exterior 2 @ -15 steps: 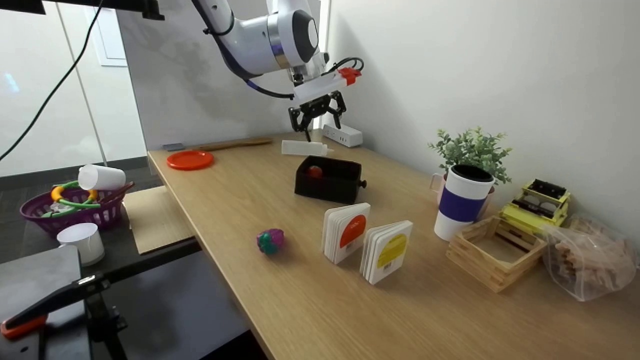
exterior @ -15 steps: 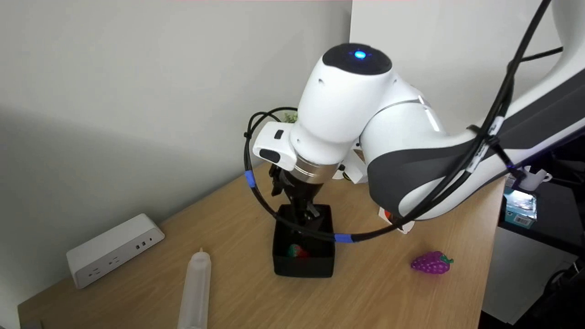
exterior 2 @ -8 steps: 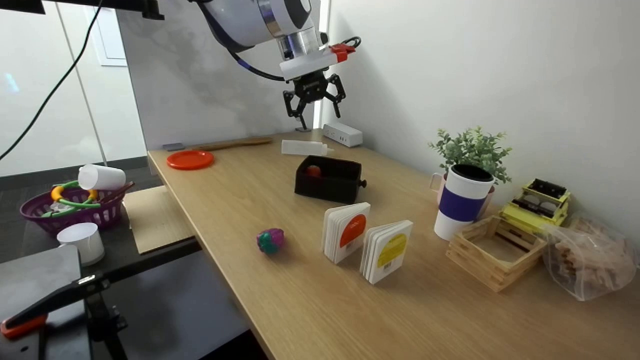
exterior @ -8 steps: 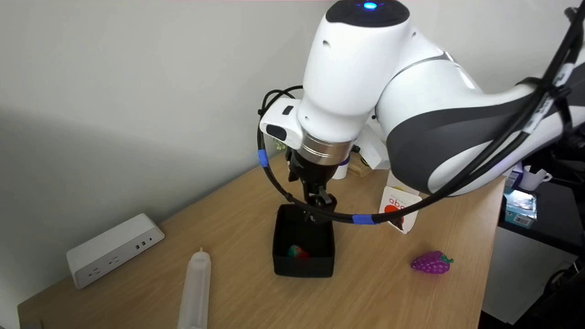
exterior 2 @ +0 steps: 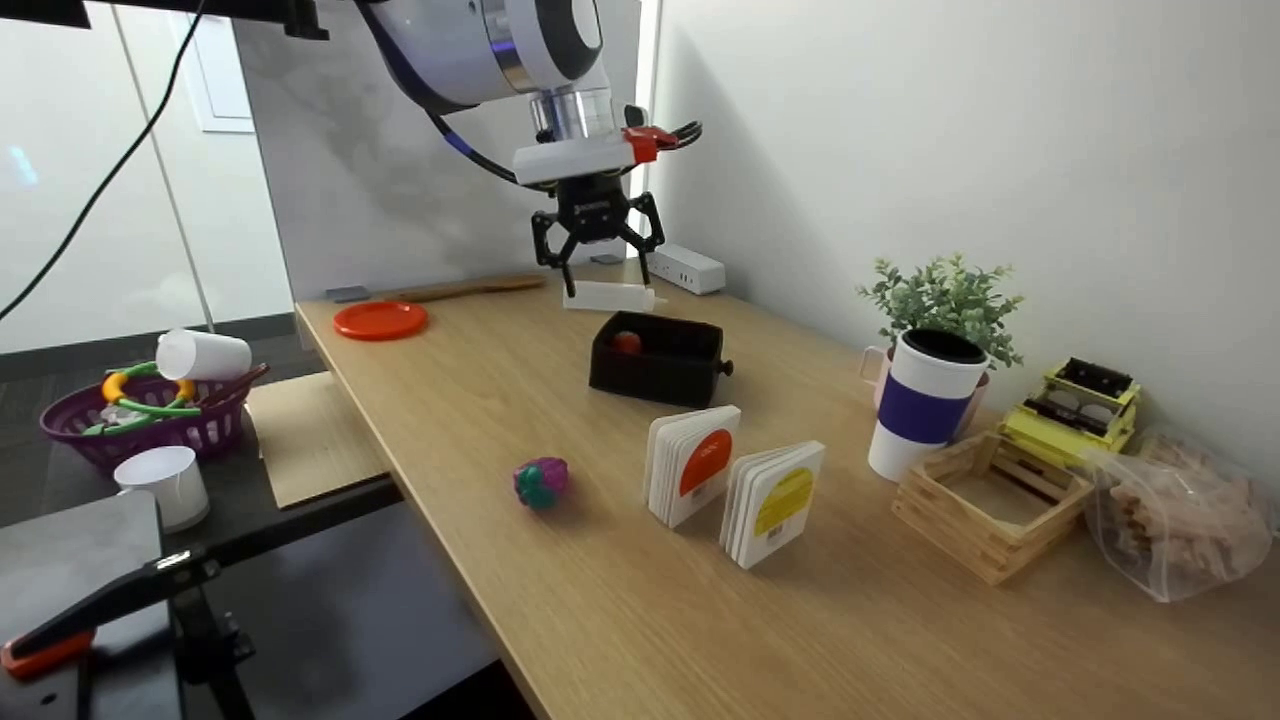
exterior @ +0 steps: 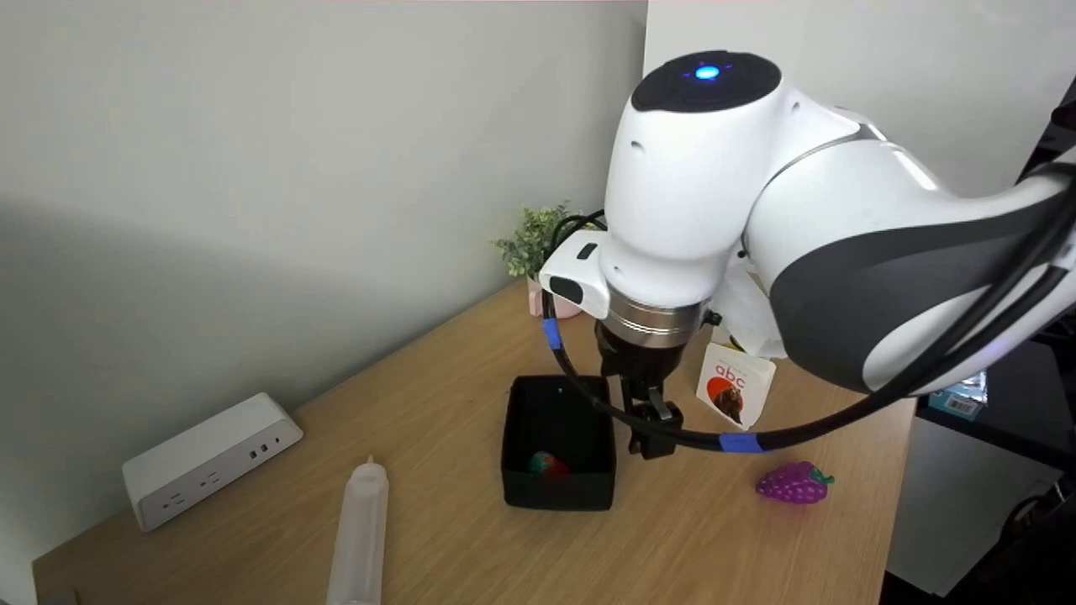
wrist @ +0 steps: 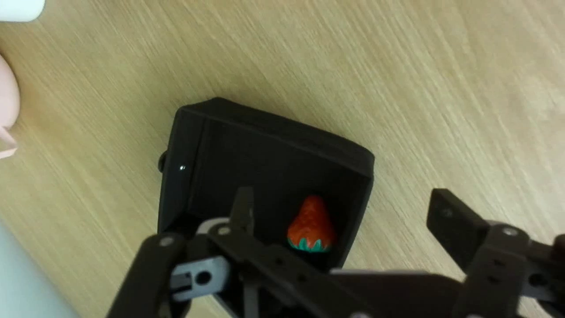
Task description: Put the green and the purple objects in the black bowl
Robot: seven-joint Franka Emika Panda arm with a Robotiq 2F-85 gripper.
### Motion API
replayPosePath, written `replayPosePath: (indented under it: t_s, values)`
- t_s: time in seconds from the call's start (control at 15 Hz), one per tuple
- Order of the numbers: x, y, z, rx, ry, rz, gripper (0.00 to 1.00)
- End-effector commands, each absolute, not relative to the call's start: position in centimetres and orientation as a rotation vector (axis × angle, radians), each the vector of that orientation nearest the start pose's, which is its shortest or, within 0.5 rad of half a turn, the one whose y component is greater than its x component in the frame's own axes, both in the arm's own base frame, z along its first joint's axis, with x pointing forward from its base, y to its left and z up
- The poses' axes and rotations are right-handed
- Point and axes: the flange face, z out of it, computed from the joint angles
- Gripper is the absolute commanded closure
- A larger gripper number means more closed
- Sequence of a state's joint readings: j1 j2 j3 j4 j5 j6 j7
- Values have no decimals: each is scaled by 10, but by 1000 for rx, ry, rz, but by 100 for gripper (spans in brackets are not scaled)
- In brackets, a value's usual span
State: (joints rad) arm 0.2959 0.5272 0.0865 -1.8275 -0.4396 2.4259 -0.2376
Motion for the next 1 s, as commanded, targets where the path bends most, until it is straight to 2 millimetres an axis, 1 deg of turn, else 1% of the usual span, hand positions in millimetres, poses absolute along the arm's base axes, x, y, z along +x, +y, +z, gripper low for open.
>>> replayPosePath:
  t_s: [0.0,0.07,0.13,0.2,0.4,0.53,0.8,0.93]
  values:
    - [611,240,253,-3029,-1517,-160,0]
    - [611,240,253,-3029,-1516,-160,0]
    - [632,231,252,-3042,-1470,-160,0]
    - [614,239,253,-3032,-1510,-163,0]
    - [626,232,253,-3046,-1480,-182,0]
    - [626,230,254,-3035,-1473,-185,0]
    - [602,228,254,-3067,-1449,-141,0]
    - [584,222,247,-3087,-1402,-105,0]
